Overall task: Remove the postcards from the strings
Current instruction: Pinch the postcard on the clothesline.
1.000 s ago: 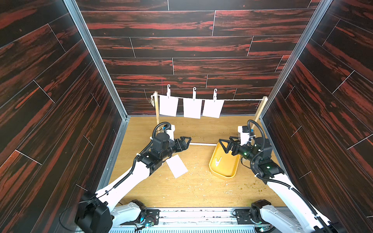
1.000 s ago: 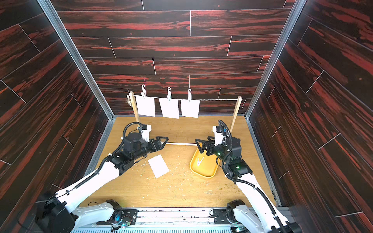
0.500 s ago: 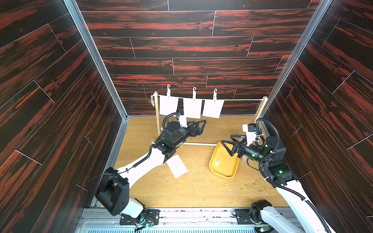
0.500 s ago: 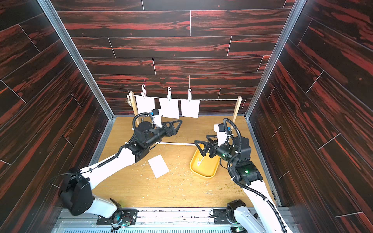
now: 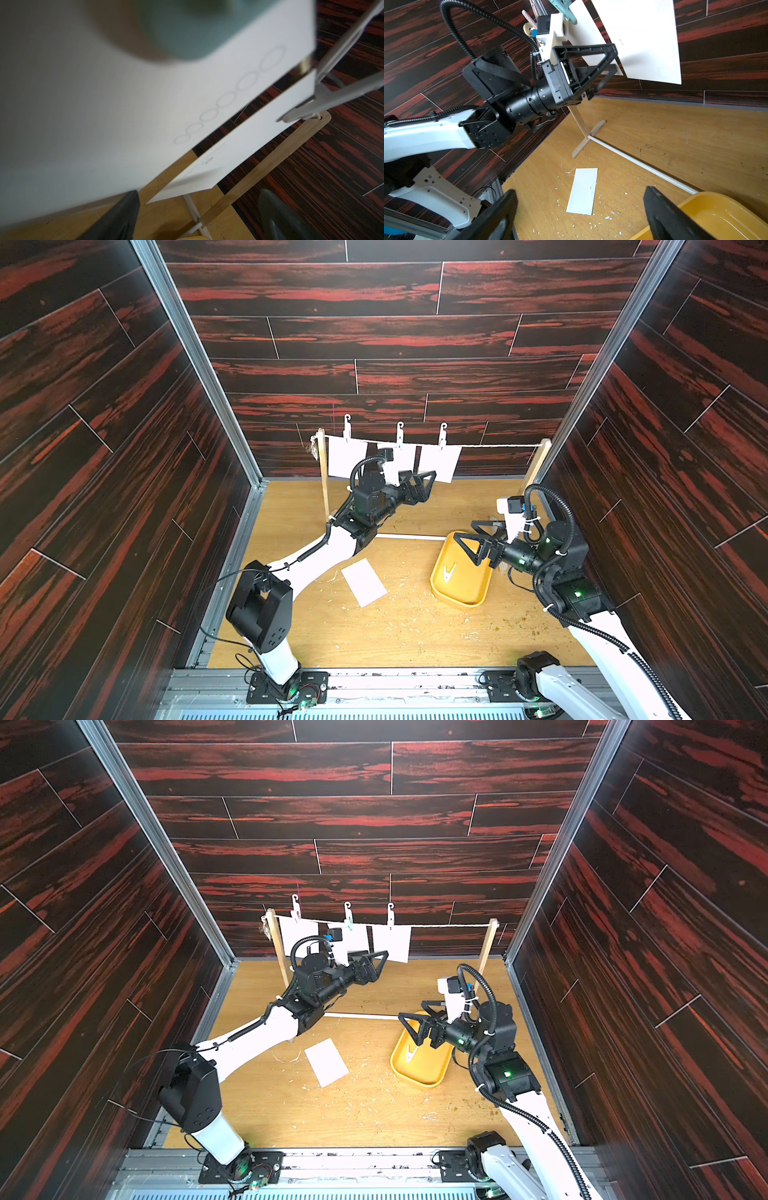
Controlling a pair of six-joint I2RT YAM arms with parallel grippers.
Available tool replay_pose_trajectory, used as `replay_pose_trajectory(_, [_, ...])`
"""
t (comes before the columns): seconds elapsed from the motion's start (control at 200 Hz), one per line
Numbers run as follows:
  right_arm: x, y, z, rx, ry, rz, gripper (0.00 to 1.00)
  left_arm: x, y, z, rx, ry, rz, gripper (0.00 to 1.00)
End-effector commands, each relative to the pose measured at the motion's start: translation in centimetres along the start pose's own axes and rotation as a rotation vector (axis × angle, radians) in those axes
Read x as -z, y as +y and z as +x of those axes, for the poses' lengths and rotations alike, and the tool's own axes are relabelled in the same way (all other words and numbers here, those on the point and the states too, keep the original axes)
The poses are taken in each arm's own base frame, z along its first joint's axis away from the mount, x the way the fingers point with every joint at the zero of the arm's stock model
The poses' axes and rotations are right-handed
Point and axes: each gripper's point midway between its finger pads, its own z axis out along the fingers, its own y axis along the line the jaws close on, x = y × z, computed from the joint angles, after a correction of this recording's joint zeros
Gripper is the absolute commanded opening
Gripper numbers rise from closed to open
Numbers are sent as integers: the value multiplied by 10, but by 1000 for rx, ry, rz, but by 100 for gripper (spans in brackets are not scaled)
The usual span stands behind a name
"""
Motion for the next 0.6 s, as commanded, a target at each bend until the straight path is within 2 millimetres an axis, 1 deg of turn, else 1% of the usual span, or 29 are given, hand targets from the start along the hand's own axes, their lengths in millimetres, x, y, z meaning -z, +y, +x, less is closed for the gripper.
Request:
replay_pose_trajectory(0.0, [4, 14, -8, 36, -11, -47, 98, -8, -8, -10, -40, -42, 59, 94])
replay_pose_trajectory(0.03, [4, 15, -8, 36, -10, -53, 98, -12, -5, -6, -43, -39, 55, 95])
replay_pose_trajectory(0.075, [4, 17, -8, 36, -10, -63, 98, -14, 0, -4, -55, -40, 47, 95])
replay_pose_trajectory(0.13, [5, 18, -8, 38, -10, -68, 98, -17, -1, -2, -66, -41, 69, 95])
replay_pose_trajectory(0.261, [5, 18, -7, 42, -6, -64, 97, -22, -12, -1, -78, -40, 150, 94])
replay_pose_trajectory(0.391, [4, 15, -4, 41, -1, -53, 97, -17, -25, -4, -87, -48, 214, 87])
replay_pose_trajectory(0.426, [4, 13, -3, 40, 1, -49, 97, -14, -28, -6, -88, -57, 226, 84])
replay_pose_trajectory(0.541, [2, 11, -1, 35, 7, -45, 97, -7, -37, -10, -76, -69, 266, 68])
replay_pose_trajectory(0.571, [1, 10, 0, 34, 7, -44, 97, -5, -39, -10, -73, -64, 275, 61])
replay_pose_trajectory(0.596, [1, 10, 0, 32, 8, -44, 97, -4, -41, -10, -68, -60, 282, 57])
